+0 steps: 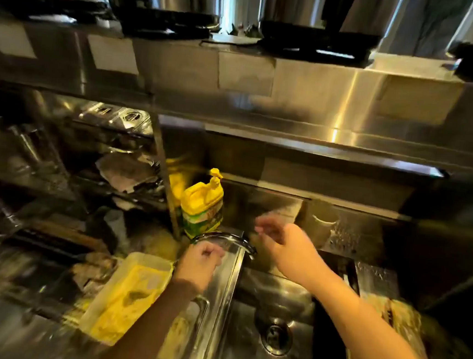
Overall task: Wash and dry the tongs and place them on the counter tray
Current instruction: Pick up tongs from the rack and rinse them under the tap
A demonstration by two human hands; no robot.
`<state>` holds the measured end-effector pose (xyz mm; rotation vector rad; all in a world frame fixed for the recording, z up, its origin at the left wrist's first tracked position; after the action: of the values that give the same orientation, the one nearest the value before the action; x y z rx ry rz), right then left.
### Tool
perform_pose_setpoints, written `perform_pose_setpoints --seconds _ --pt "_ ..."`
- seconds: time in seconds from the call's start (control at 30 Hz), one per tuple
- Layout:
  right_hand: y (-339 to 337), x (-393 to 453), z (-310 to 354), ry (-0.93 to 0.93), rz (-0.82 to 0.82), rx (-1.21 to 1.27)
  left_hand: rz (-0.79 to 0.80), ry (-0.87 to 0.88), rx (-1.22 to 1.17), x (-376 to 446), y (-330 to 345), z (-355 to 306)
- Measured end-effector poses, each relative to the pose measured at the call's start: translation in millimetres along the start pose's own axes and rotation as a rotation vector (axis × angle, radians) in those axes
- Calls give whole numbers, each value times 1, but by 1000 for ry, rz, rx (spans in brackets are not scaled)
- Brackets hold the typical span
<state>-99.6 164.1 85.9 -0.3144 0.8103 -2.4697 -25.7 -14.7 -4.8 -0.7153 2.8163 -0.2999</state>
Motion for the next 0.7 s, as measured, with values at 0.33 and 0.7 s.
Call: perform_pose_setpoints --seconds 0.33,0.7 --pt "79 38 -24 -29 15 -289 -179 -178 175 30 -12 76" --pt "77 47 -25 -28 -1 -359 -330 -287 117 54 -2 92"
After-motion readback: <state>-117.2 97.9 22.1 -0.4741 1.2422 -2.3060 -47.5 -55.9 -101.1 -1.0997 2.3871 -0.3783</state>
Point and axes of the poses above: each hand's wrist, its own x-axis towards the middle knuckle, its own y-axis out of the palm, z = x × y, the point moved 3 cm from there along x, towards the middle knuckle, and after that the axes turned 2 degrees about -x, right-handed, at the moved point
